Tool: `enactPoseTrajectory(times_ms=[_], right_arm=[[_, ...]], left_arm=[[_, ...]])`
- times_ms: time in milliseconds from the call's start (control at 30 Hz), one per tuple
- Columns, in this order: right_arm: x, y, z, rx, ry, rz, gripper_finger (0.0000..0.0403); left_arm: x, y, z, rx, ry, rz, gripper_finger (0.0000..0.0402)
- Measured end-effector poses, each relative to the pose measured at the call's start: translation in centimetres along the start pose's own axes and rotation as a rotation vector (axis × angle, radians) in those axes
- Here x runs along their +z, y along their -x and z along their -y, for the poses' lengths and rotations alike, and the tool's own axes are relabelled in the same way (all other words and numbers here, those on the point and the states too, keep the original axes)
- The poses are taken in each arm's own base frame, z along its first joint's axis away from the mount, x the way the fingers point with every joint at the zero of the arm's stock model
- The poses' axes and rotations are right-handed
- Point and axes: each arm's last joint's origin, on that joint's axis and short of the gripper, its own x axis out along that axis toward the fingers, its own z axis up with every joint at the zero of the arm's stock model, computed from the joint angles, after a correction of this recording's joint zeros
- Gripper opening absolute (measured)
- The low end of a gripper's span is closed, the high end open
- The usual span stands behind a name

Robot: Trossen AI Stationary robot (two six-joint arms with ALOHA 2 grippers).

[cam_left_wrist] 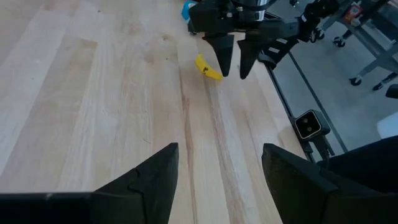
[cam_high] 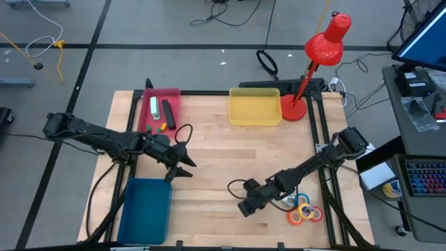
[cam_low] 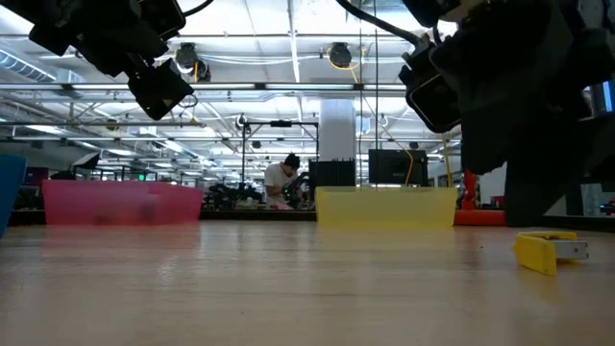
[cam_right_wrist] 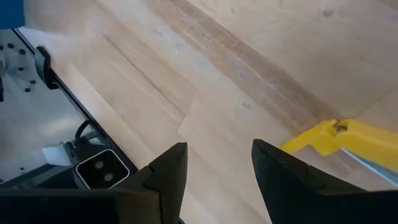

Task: Pick and place Stapler, Stapler remover, tape
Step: Put the yellow stapler into the red bin

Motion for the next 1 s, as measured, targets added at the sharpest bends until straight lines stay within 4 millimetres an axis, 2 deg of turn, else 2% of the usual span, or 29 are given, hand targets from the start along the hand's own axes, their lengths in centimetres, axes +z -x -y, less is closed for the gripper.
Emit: enactPoseTrajectory(times_ms=[533,767,1000], right_arm=[[0.0,0.0,0.6,-0.056,0.006,-0.009,0.0171],[0.0,0.0,-0.3,0.036,0.023,-0.002,0.0171],[-0.1,-2.3,0.9,-0.026,0.012,-0.105,0.0171]], left_arm=[[0.0,0.0,0.0,0.001,-0.014,0.001,0.023],[0.0,0.0,0.0,0.018,-0.014,0.007,0.023],[0.0,0.0,0.0,0.018,-0.013,0.008,0.023]])
